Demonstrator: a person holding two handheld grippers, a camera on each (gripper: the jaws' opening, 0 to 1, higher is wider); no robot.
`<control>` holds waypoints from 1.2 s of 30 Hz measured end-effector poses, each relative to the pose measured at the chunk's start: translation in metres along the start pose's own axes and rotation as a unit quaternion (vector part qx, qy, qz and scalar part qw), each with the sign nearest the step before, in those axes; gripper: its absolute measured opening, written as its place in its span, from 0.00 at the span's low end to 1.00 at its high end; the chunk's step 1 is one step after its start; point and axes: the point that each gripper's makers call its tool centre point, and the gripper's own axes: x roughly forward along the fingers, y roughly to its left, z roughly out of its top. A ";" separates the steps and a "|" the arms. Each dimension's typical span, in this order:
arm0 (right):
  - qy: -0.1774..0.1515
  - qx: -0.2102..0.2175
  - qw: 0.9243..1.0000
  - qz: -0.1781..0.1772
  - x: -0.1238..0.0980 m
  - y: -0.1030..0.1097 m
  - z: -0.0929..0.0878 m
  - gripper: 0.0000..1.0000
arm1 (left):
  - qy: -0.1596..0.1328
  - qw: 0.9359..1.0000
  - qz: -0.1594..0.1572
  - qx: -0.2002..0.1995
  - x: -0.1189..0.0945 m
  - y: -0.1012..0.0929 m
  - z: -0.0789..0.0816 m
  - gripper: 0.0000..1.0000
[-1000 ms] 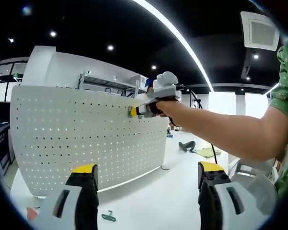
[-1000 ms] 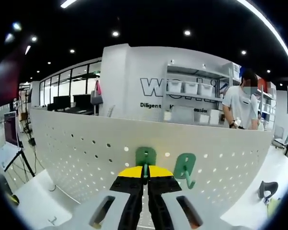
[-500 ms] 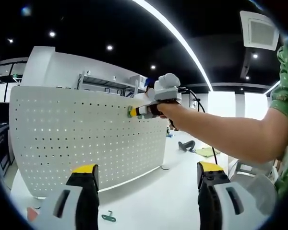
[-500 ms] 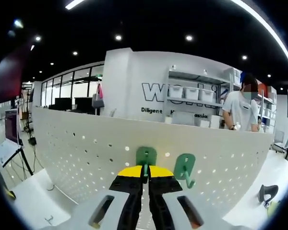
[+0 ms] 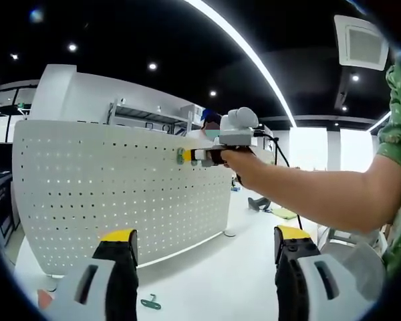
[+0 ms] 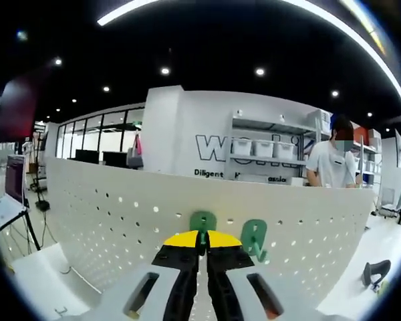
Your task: Insert the hook assembly into the mounting plate slot until the hook locks in place.
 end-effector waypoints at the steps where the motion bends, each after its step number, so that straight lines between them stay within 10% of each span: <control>1: -0.002 0.001 1.000 -0.001 0.000 0.000 0.000 0.02 | 0.000 1.000 0.000 0.000 0.000 0.000 0.000 0.86; 24: -0.020 -0.005 1.000 -0.005 0.003 0.000 -0.001 0.01 | 0.001 1.000 0.004 0.000 -0.003 0.002 0.000 0.86; 36: 0.028 0.003 1.000 -0.003 0.007 -0.001 -0.001 0.00 | 0.001 1.000 0.002 0.002 -0.002 0.000 0.000 0.86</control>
